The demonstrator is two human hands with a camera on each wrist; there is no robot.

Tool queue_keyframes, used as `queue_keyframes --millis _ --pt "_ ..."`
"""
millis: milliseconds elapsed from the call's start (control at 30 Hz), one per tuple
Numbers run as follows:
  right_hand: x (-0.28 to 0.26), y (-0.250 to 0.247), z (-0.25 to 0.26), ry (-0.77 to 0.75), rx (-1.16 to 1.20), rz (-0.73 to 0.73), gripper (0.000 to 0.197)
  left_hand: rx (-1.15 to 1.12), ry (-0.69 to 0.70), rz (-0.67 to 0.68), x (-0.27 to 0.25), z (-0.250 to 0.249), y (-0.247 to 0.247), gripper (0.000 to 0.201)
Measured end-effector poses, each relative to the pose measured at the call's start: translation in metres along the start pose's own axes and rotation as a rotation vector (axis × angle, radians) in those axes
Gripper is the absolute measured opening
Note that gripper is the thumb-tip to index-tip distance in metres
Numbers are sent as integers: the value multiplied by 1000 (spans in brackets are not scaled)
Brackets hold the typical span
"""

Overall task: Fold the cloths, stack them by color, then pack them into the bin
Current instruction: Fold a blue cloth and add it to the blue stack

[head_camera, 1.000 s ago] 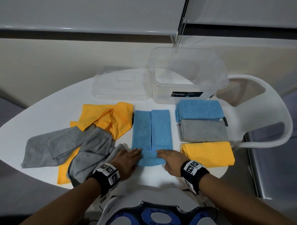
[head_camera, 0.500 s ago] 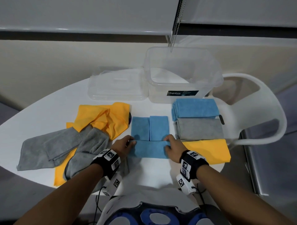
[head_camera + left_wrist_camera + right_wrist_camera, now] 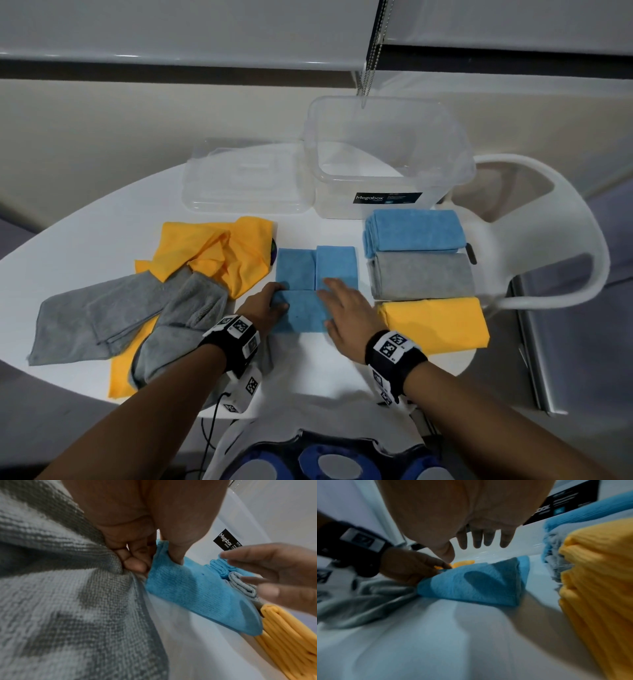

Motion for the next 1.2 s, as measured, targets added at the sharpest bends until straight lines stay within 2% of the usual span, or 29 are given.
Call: queue_keyframes --millis 100,167,333,367,433,533,600,700,800,867,1067,1200 --pt "-1 20 -2 -12 -80 256 69 8 -11 2 3 2 0 43" --pt "-2 30 -9 3 -123 329 74 12 -4 -18 3 2 -1 42" --pt "1 41 -17 -27 -162 348 80 93 5 -80 2 -5 0 55" --pt "2 41 -16 -26 -166 351 79 166 47 -102 2 -6 1 60" --pt "3 42 -15 -19 -171 366 77 364 216 -115 0 -14 6 68" --pt "2 42 -15 -13 -190 362 76 614 408 47 -5 -25 25 72" --pt "2 42 -15 -7 -190 362 77 670 390 128 -7 -13 37 76" --pt "2 39 -14 2 -178 362 77 639 327 150 -8 7 40 87" --pt "1 36 -14 47 -186 366 79 719 383 132 -3 11 38 99" --pt "3 37 -14 81 -211 361 82 781 392 189 -2 13 35 104" --pt "11 14 -10 94 -196 348 85 818 534 89 -12 17 19 78" --pt "5 -3 -9 116 -87 319 68 710 641 15 -23 17 15 52"
Point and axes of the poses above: each hand's wrist, its own x-axis towards the middle knuckle, its own y-axis out of the palm, z = x × y, the point moved 2 cm from there along x, towards the middle knuckle, and after that the axes turned 9 degrees about y, right-handed, at the moved point
